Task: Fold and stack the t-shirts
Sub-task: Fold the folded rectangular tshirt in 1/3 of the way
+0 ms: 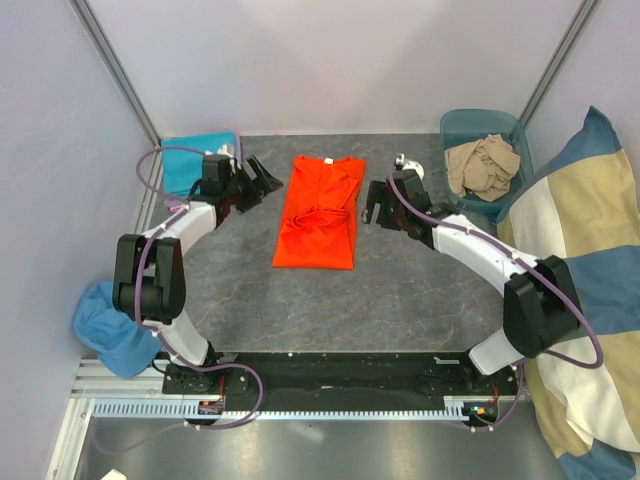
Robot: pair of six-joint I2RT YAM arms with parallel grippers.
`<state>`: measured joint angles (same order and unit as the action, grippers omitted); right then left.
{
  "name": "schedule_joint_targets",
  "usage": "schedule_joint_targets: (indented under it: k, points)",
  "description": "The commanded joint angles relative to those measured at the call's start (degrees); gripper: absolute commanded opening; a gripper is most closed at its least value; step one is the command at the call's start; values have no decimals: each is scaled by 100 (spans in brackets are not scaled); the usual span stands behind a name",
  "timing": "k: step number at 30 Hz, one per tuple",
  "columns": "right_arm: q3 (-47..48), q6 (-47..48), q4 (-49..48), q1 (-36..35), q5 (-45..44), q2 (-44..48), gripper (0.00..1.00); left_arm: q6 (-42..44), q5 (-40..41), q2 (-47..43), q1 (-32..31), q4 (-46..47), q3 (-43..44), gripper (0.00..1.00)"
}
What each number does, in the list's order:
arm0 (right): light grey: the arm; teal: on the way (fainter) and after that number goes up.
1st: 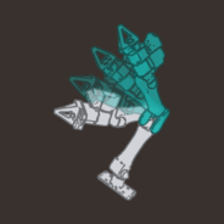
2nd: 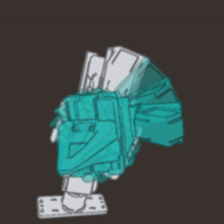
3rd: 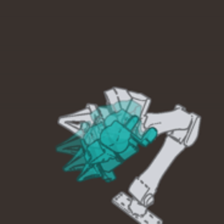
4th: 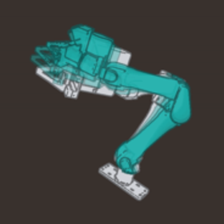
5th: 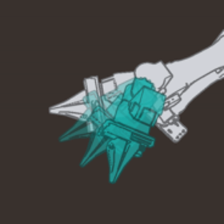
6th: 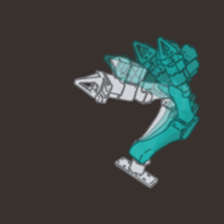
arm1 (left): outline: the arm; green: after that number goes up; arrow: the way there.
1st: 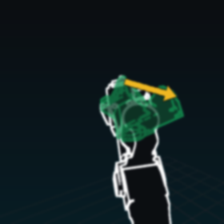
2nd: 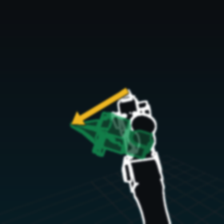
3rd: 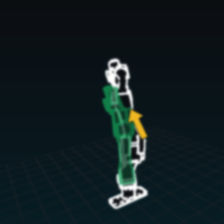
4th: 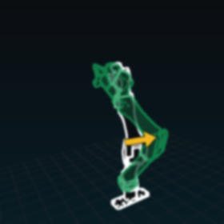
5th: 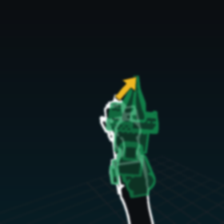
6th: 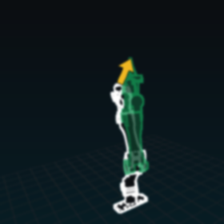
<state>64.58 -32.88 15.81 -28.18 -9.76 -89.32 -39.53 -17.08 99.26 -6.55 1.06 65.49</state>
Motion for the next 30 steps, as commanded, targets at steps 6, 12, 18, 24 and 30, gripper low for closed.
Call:
schedule_joint_targets:
  k: [6,12,18,24,30]
  points:
    - [-1561,-798,-578,-451,563,828,90,-371,275,-1224,-812,219,-2170,95]
    - [-2107,-1150,-852,-714,537,1013,90,-310,495,-1410,-1129,211,-2620,96]
    - [-2186,-1150,-826,-750,466,1092,90,-187,495,-1375,-1173,175,-2858,96]
    - [-2300,-1264,-966,-820,484,943,90,-257,600,-1506,-1410,175,-3139,96]
    - [-2318,-1264,-984,-864,440,951,90,-441,689,-1489,-1691,316,-3394,96]
